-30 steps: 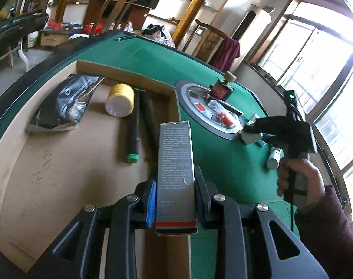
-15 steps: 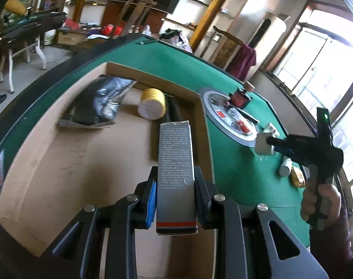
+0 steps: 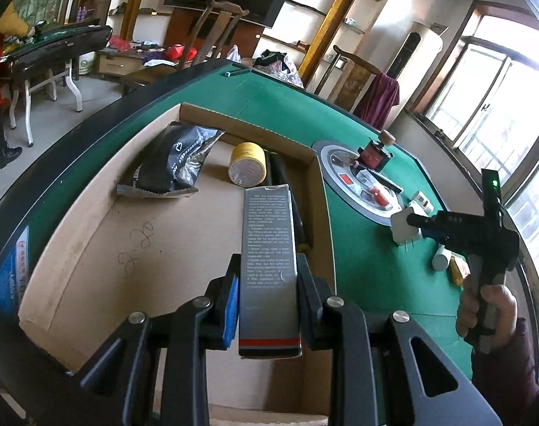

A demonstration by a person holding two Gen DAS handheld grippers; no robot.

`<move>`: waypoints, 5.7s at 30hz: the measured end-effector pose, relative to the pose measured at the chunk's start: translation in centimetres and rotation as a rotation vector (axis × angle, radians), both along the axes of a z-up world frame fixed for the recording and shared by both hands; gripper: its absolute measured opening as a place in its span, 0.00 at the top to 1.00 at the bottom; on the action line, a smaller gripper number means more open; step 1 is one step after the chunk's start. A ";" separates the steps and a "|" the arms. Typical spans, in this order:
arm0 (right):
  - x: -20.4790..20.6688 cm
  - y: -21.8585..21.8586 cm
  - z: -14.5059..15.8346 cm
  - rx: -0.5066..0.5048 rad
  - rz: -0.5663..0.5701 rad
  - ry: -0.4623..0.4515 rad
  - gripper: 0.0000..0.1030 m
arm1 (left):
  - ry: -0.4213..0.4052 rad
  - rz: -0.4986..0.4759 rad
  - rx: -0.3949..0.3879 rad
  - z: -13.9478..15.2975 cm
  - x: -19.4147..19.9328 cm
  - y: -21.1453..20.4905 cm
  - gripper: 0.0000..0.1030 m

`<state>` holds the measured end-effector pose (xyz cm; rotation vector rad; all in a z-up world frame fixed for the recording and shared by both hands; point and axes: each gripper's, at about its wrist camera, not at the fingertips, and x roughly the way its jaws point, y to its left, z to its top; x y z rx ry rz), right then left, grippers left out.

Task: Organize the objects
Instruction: 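Carry the product box over the cardboard box with left while right carries the white plug there, then lower the product box and plug into the box and open both grippers, then withdraw both grippers from the box toward the turntable, then grasp the black pink-capped marker on the turntable with the right gripper, then lift the marker with right while left moves to the clear red-item pack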

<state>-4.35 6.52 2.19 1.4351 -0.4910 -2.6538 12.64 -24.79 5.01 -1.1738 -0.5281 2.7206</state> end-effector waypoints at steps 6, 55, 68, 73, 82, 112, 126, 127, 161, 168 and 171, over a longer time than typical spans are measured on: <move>-0.2 -0.1 0.1 -0.020 0.032 -0.010 0.76 | -0.002 0.019 -0.010 0.0 0.1 -0.6 0.74; -5.6 -24.4 -0.1 -0.166 0.489 -0.061 0.55 | -0.069 0.157 0.046 -1.3 -3.1 -7.6 0.26; -0.9 -11.9 5.2 0.024 0.263 0.065 0.21 | -0.035 0.130 0.054 1.1 -0.7 -5.8 0.22; 0.3 -3.8 7.3 0.130 0.089 0.089 0.21 | -0.019 0.057 0.037 2.2 -0.7 -2.7 0.21; 9.8 7.9 15.3 0.418 -0.172 0.603 0.00 | -0.010 -0.111 0.019 3.1 -2.1 4.7 0.19; -10.6 -2.2 -1.4 0.288 0.147 0.007 0.12 | -0.104 -0.218 -0.025 0.2 -3.1 9.6 0.19; -7.7 -4.3 -2.7 0.169 0.347 -0.122 0.76 | -0.115 -0.220 0.016 -0.3 -3.2 8.9 0.19; -7.5 -3.8 -2.8 0.105 0.384 -0.149 0.76 | -0.108 -0.225 0.015 -0.1 -3.0 9.1 0.19; -12.8 -2.3 -3.2 0.368 0.287 -0.114 0.95 | -0.040 -0.224 -0.022 1.1 -3.0 9.7 0.14; -13.1 1.8 -0.1 0.352 0.095 0.019 0.46 | -0.019 -0.230 0.001 1.6 -2.6 9.6 0.14; -14.0 2.4 -1.0 0.386 0.075 0.035 0.41 | -0.008 -0.254 -0.005 1.7 -2.6 10.3 0.14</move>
